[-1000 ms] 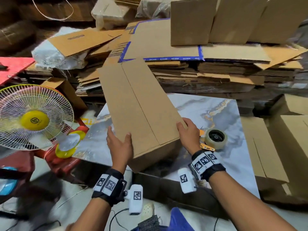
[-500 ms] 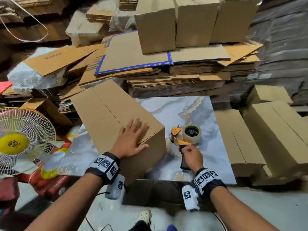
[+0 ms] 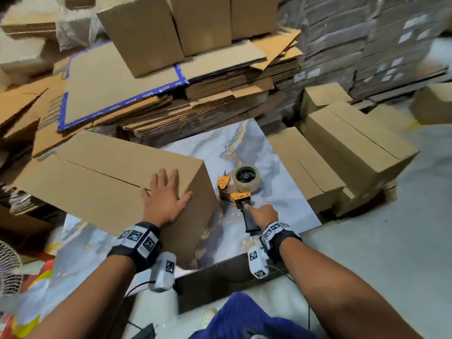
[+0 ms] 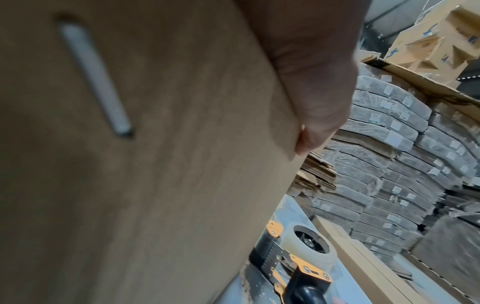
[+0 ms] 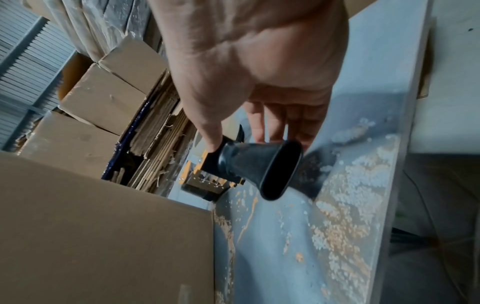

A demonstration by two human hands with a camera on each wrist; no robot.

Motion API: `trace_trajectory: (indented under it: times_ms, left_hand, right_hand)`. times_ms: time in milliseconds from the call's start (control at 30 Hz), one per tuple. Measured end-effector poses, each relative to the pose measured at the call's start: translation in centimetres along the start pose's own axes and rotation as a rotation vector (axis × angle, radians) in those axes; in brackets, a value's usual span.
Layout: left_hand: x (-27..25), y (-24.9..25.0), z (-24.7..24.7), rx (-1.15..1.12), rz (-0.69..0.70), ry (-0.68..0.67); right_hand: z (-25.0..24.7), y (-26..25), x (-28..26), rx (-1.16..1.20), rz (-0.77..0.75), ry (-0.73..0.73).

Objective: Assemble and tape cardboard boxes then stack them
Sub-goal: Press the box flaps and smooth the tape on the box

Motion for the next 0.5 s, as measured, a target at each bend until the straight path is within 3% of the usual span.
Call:
trace_trajectory:
  times_ms: [100,267,400,500]
  left_hand:
    - [-0.2,0.1,0.1,0.013,-0.015,-0.006]
    - [-0.3,1.2,0.1,0.043,-0.065,-0.029]
    - [-0.3,3.3,0.4,0.011,-0.166,-0.029]
    - [-0.2,4.9,0.7,-0.031,-0.244,-0.018]
  right_hand:
    - [0.3,-1.1,-0.6,-0.043,-0.086,0.040]
    - [0.5,-1.0,-1.6,0.044,0.023,-0.046]
    - [2.4,-1.0,-1.8,0.100,0.124,-0.411]
    - [1.1,-1.6,-2.8,0.305,0.251,-0.506]
Point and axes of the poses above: each hand's wrist, its own x-axis towards the middle knuckle, its own z-axis out of the palm, y = z × x, the point moved 6 cm from there along x, towards the middle knuckle, and after that the axes turned 13 degrees about y, right-handed, at the moved point
